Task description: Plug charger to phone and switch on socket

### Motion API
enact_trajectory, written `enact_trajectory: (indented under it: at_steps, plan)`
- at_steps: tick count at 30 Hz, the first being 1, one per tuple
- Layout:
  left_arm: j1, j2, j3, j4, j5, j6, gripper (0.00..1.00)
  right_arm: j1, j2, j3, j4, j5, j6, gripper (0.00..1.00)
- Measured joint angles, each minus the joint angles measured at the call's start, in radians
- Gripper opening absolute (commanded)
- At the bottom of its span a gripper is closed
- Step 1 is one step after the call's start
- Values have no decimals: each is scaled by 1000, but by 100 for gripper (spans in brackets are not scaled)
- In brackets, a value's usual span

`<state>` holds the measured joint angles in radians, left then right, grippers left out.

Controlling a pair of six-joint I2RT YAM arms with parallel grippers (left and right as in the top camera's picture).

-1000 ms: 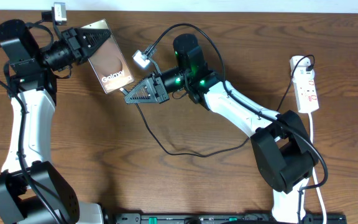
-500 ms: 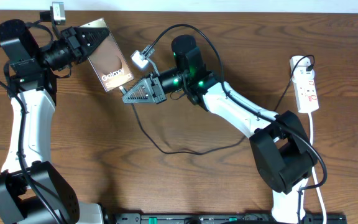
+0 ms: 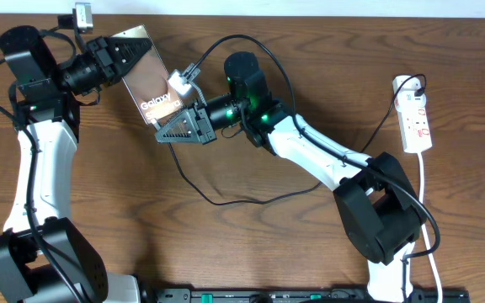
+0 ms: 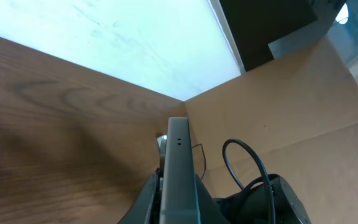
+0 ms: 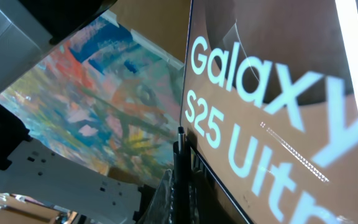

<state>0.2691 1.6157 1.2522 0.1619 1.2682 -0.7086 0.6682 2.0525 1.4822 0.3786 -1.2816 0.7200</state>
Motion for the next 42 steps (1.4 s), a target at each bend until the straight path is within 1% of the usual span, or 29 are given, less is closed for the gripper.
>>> enact_trajectory:
  at_steps: [9, 19, 27, 34, 37, 42]
  plan:
    - [13, 0, 0, 0, 1, 0, 8, -8, 0, 0, -1, -5, 7, 1]
    - [120, 0, 0, -1, 12, -32, 7, -48, 0, 0, -21, -3, 10, 1]
    - [129, 0, 0, -1, 16, -44, 8, -41, 0, 0, -22, 67, 116, 1]
    - [129, 0, 0, 5, 16, -48, 7, -40, 0, 0, -23, 89, 158, 1]
    - [129, 0, 0, 36, 13, -64, 8, -35, 0, 0, -22, 105, 171, 1]
    - [129, 0, -2, 184, 11, -134, 8, -6, 0, 0, 38, 120, 218, 1]
